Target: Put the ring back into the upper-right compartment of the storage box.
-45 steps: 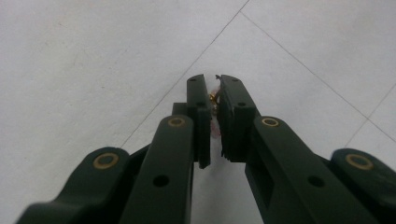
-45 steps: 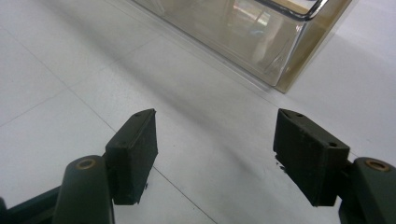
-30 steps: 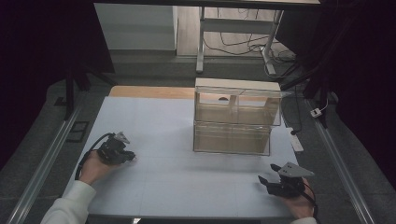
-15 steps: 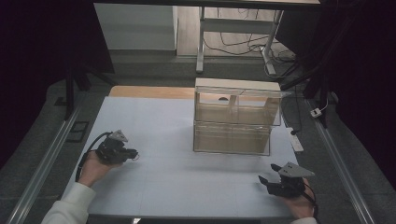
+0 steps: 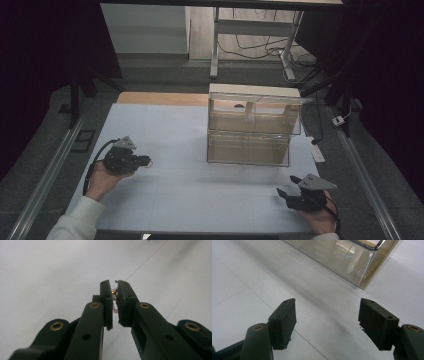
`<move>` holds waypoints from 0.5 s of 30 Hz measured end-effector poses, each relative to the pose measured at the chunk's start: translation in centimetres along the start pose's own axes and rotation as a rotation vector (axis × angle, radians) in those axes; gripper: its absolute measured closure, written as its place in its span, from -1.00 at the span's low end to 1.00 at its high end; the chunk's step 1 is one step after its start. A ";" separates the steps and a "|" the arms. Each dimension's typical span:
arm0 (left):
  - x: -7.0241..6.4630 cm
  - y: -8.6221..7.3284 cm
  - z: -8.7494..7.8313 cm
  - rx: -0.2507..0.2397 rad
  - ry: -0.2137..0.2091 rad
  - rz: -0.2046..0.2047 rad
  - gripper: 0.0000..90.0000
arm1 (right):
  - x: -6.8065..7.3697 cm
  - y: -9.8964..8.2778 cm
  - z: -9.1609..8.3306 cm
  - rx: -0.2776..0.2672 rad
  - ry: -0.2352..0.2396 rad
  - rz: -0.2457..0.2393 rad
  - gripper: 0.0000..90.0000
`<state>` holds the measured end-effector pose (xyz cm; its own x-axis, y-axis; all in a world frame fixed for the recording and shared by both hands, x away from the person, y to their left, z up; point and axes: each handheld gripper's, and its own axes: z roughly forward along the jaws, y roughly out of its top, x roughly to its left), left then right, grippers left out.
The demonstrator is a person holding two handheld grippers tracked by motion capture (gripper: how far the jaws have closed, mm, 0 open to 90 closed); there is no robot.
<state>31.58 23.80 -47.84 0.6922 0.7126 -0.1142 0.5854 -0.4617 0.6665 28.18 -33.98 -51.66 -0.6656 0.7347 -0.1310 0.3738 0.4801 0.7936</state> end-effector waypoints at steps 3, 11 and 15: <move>-0.3 0.4 -0.4 -0.032 -0.003 0.004 0.84 | 0.0 0.0 0.0 0.002 -0.001 -0.002 -0.33; -1.2 1.2 -1.3 -0.101 -0.020 0.012 0.84 | 0.0 0.0 0.0 0.000 -0.001 -0.001 -0.33; -1.7 1.9 -1.6 -0.126 -0.041 0.023 0.84 | 0.0 0.0 0.0 0.001 -0.001 -0.001 -0.33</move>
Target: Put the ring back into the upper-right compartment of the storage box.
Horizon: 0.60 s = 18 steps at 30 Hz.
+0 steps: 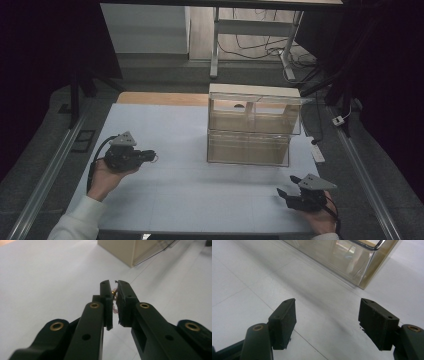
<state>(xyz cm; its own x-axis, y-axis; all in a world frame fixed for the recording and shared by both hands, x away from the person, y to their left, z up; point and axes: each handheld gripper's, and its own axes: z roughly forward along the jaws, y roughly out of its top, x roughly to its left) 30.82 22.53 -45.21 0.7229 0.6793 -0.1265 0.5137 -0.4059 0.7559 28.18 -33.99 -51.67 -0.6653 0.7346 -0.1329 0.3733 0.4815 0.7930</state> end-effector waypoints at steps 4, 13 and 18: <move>-0.5 0.9 -0.1 -0.020 -0.008 0.015 0.84 | 0.0 0.0 -0.1 -0.001 -0.001 -0.001 -0.33; -1.5 2.4 -0.2 -0.078 -0.029 0.026 0.83 | -0.1 0.0 -0.1 -0.001 -0.002 0.001 -0.33; -1.9 3.2 -0.2 -0.099 -0.040 0.030 0.83 | -0.1 0.0 -0.1 -0.001 -0.003 0.001 -0.33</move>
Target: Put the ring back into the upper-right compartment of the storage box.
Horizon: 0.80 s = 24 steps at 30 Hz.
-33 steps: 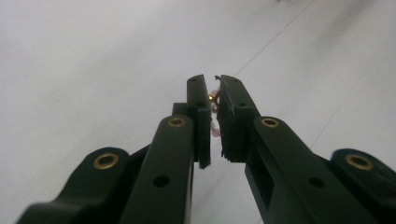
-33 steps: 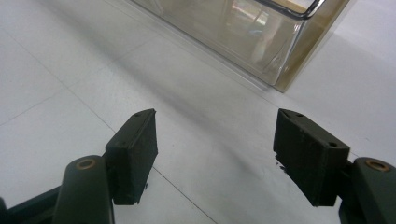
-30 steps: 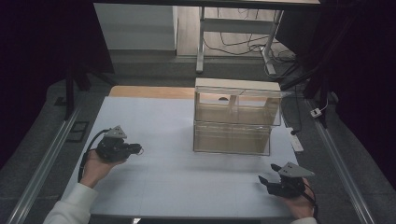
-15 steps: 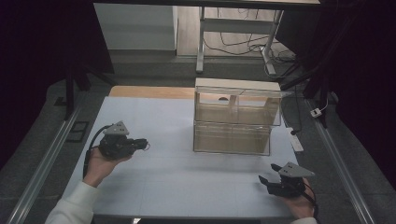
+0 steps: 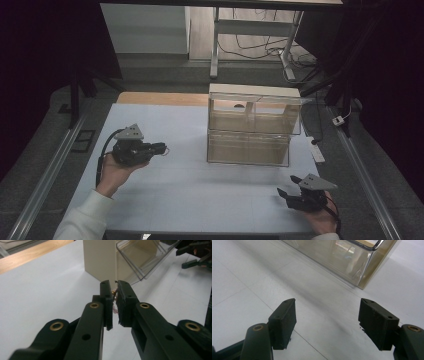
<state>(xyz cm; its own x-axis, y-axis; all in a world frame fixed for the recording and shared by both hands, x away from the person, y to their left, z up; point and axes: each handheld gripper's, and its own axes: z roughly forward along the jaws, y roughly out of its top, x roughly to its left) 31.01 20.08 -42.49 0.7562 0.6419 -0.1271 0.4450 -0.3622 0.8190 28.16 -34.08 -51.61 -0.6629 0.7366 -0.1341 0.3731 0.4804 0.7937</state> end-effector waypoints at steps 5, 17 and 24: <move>-0.3 0.7 0.0 -0.023 -0.016 0.000 0.83 | 0.0 0.0 0.0 0.002 -0.001 0.004 -0.33; -1.1 2.0 0.1 -0.053 -0.044 0.014 0.83 | -0.1 0.0 0.0 0.001 -0.001 -0.001 -0.33; -1.5 2.6 0.3 -0.063 -0.058 0.022 0.83 | -0.1 0.0 0.0 0.000 -0.002 -0.002 -0.33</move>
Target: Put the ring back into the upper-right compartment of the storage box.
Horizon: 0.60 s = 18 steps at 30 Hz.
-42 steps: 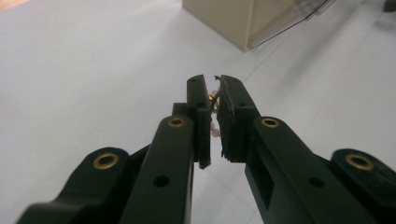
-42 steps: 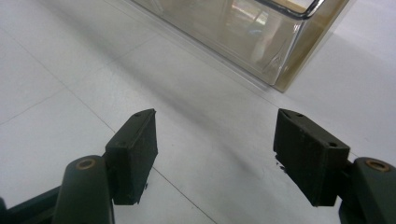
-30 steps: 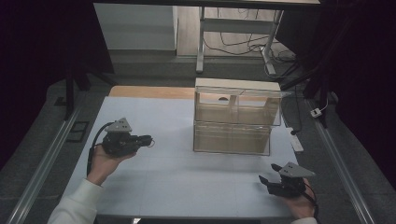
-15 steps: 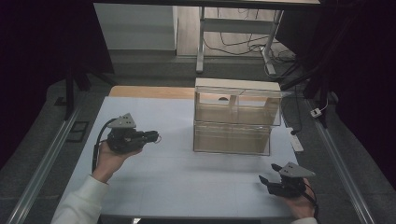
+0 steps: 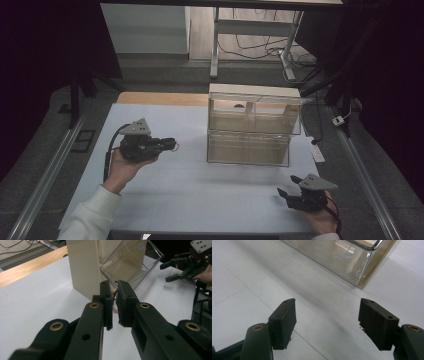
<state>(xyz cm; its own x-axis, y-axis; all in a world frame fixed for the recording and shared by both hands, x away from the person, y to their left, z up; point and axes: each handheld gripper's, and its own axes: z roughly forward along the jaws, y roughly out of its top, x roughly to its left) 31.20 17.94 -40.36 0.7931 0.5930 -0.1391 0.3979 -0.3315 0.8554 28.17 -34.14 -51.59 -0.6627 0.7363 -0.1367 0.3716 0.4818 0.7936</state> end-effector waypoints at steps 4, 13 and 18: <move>-0.2 0.4 0.3 0.005 -0.009 0.010 0.83 | 0.0 0.0 0.0 -0.002 -0.001 0.002 -0.33; -0.9 1.4 1.1 -0.002 -0.022 0.027 0.83 | 0.0 0.0 -0.1 0.001 0.003 -0.001 -0.33; -1.1 2.0 1.5 -0.008 -0.013 0.039 0.83 | 0.0 0.0 -0.1 -0.004 -0.009 0.000 -0.33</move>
<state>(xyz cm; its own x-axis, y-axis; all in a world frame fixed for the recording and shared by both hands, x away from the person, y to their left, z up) 31.76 15.52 -39.28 0.8137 0.5704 -0.1118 0.3631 -0.3486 0.8641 28.12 -34.13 -51.53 -0.6571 0.7403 -0.1420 0.3686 0.4798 0.7962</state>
